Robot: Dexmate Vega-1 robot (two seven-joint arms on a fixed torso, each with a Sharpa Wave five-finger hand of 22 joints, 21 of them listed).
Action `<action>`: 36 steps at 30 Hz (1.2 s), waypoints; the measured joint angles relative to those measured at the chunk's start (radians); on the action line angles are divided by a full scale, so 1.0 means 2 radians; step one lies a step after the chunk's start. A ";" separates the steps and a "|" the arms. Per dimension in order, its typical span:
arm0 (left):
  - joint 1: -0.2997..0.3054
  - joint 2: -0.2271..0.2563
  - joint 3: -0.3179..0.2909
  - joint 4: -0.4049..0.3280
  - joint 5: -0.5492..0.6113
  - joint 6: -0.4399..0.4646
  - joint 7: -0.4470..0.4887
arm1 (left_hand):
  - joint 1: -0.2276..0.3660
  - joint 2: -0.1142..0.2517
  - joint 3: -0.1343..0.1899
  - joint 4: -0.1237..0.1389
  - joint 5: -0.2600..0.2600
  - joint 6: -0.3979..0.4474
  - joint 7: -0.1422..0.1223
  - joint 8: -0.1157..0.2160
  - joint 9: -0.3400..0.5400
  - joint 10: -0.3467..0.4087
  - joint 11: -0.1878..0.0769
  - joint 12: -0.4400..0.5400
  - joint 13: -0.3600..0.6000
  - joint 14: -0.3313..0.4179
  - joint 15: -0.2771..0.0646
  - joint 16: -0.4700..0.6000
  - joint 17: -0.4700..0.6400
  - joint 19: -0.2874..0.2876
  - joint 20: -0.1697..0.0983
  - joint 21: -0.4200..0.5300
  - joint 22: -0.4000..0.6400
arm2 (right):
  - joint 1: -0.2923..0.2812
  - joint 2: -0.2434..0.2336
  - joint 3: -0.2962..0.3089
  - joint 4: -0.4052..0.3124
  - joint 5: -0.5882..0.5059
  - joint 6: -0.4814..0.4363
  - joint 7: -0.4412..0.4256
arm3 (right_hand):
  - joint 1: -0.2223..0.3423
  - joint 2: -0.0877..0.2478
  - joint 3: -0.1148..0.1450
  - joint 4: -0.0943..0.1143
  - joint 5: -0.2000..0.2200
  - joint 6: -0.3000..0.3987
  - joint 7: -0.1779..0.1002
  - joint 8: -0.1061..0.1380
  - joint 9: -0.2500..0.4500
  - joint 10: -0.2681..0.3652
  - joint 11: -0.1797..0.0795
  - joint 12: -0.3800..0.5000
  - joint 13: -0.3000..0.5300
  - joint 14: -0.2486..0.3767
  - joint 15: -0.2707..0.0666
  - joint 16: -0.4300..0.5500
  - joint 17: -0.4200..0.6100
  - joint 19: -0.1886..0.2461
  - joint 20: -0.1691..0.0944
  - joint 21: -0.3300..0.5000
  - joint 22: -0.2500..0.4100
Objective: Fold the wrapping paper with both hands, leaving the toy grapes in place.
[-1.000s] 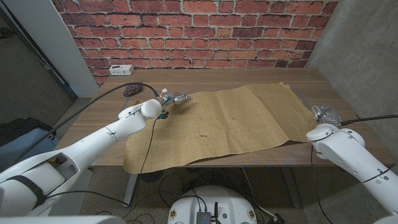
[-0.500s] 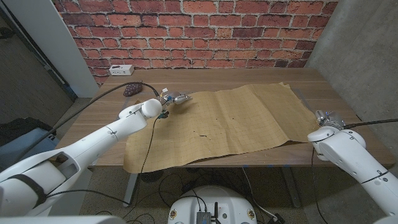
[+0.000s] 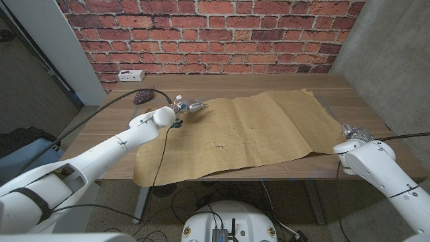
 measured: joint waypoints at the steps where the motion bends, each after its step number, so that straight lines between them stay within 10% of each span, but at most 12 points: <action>1: -0.001 0.000 0.000 0.000 0.000 0.000 0.000 | 0.000 0.000 0.000 0.000 0.000 0.000 0.000 -0.001 0.000 0.000 0.000 0.000 0.000 0.000 0.000 0.000 0.000 0.000 0.000 0.000 0.000 | 0.000 0.000 0.000 0.000 0.001 0.000 0.001 | 0.000 0.000 0.000 0.000 0.000 0.000 0.000 -0.001 0.000 0.000 0.000 0.000 0.000 0.006 0.000 0.003 0.001 0.005 0.000 0.002 0.000; 16: -0.002 0.000 0.001 0.000 0.000 0.003 -0.001 | 0.000 0.000 0.000 0.000 0.000 0.000 0.000 -0.003 0.000 0.000 0.000 -0.001 0.002 -0.002 -0.002 0.000 0.000 0.000 0.000 -0.002 0.000 | -0.021 0.013 0.021 0.005 0.010 0.053 0.012 | 0.021 -0.006 -0.002 -0.002 0.000 -0.027 0.028 -0.007 0.000 0.034 0.019 0.002 0.000 0.076 0.001 0.031 0.007 0.054 -0.019 0.013 -0.001; 24: -0.002 0.000 0.001 -0.001 0.000 0.004 -0.001 | 0.000 0.000 0.000 0.000 0.000 0.000 0.000 -0.003 0.000 0.000 0.000 -0.004 0.002 -0.002 -0.002 -0.002 0.000 0.000 0.000 -0.002 0.000 | -0.011 0.024 0.031 0.005 0.034 0.043 0.005 | 0.018 -0.021 -0.016 -0.006 0.000 0.036 0.074 0.009 0.000 0.106 0.043 0.014 0.000 0.165 0.005 0.054 0.003 0.128 -0.023 0.013 -0.001; 30: -0.002 0.000 0.001 -0.002 0.000 0.005 0.000 | 0.000 0.000 0.000 0.000 0.000 0.000 0.000 -0.005 0.000 0.000 0.000 -0.004 0.002 -0.002 -0.002 -0.002 0.000 0.000 0.000 -0.002 0.000 | -0.005 0.038 0.045 0.006 0.054 0.027 0.000 | 0.061 -0.034 -0.007 -0.033 0.000 0.044 0.082 0.006 0.000 0.132 0.044 0.015 0.003 0.202 -0.006 0.062 0.001 0.160 -0.025 0.014 -0.002; 36: -0.002 0.001 0.001 -0.003 0.001 0.007 0.000 | 0.000 0.000 0.000 0.000 0.000 0.000 0.000 -0.005 0.000 0.000 0.000 -0.007 0.002 -0.005 -0.004 -0.002 0.000 0.000 0.000 -0.003 0.000 | -0.004 0.043 0.052 0.005 0.068 0.024 -0.002 | 0.121 -0.042 -0.018 -0.032 0.000 0.129 0.081 0.022 0.004 0.209 0.036 0.053 0.012 0.287 -0.017 0.120 0.037 0.196 -0.035 0.016 -0.003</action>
